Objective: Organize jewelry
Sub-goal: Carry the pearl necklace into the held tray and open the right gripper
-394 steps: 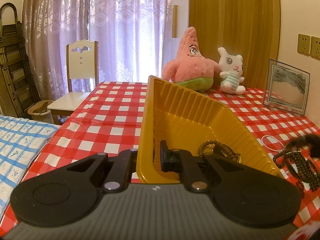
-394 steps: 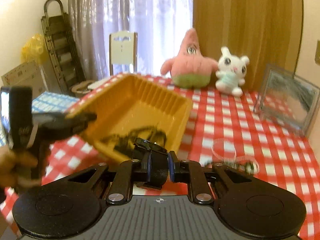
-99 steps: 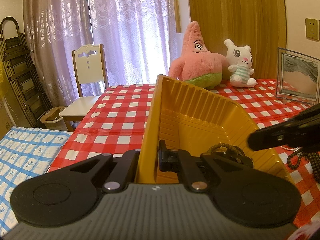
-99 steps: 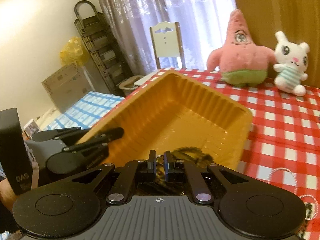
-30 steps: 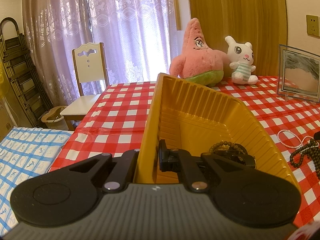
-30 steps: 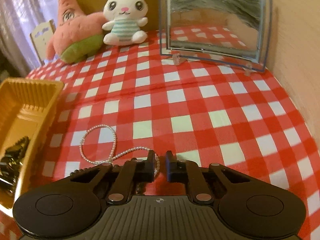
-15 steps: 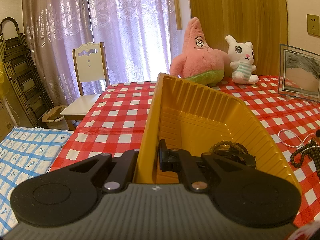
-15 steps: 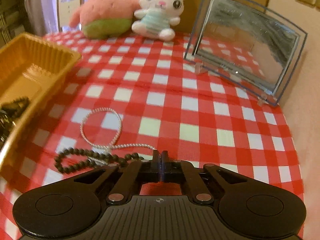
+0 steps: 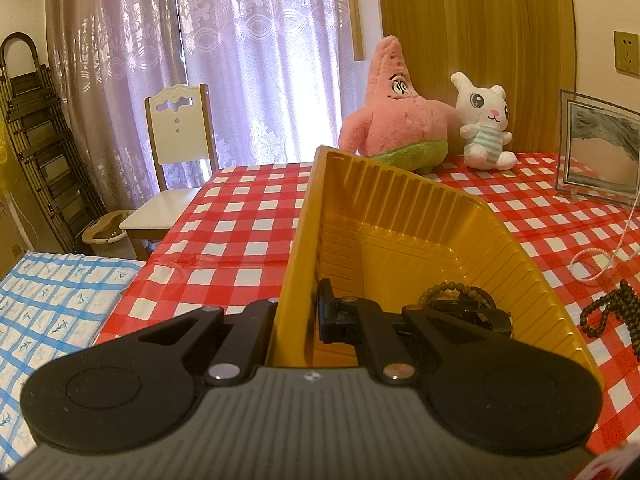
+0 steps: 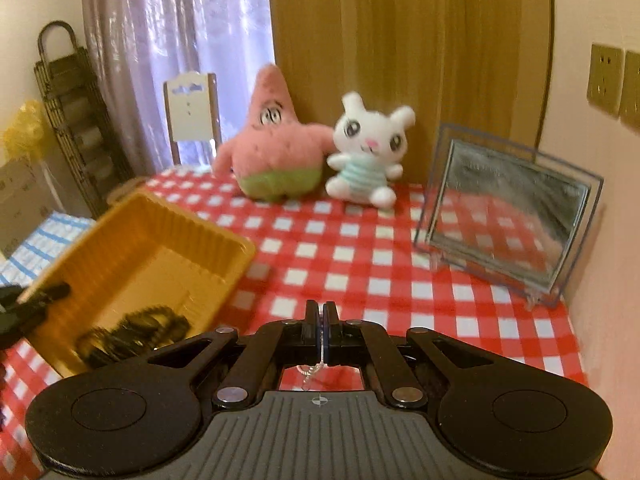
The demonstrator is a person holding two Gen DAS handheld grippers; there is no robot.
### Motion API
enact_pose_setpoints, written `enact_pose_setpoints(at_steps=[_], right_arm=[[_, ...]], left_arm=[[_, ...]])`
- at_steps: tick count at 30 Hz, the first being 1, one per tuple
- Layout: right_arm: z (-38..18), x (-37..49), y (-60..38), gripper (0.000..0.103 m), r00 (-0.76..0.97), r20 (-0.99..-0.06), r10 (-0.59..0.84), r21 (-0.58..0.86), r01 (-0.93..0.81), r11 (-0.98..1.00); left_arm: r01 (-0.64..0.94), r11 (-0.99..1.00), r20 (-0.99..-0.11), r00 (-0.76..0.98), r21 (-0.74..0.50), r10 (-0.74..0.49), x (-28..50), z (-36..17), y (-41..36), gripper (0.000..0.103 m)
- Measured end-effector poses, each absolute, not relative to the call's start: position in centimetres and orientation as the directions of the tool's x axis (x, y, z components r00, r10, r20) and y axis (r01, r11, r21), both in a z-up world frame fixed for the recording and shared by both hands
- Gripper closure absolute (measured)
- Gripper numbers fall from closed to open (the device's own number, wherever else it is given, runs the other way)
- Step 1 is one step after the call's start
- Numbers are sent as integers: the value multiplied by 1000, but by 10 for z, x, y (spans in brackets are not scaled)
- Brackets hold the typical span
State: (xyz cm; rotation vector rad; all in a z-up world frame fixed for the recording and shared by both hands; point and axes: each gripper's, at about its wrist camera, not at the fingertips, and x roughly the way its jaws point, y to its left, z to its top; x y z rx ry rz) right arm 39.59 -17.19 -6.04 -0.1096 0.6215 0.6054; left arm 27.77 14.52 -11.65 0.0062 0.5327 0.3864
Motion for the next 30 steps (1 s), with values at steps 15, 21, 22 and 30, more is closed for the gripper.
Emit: enact_pose_setpoints(at_steps=[15, 21, 22, 30], right_arm=[[9, 368, -171, 102, 661, -482, 575, 88, -616, 783], [26, 359, -166, 102, 653, -474, 591, 94, -630, 771], [27, 358, -165, 102, 652, -473, 593, 94, -632, 770], [38, 347, -148, 102, 623, -460, 633, 98, -673, 733]], left_arm=[[-358, 928, -495, 791, 102, 360, 280, -116, 145, 97], [-358, 929, -495, 792, 97, 356, 281, -116, 145, 97], [-359, 928, -496, 792, 96, 357, 281, -116, 145, 97], [-360, 929, -497, 792, 91, 355, 282, -116, 145, 97]])
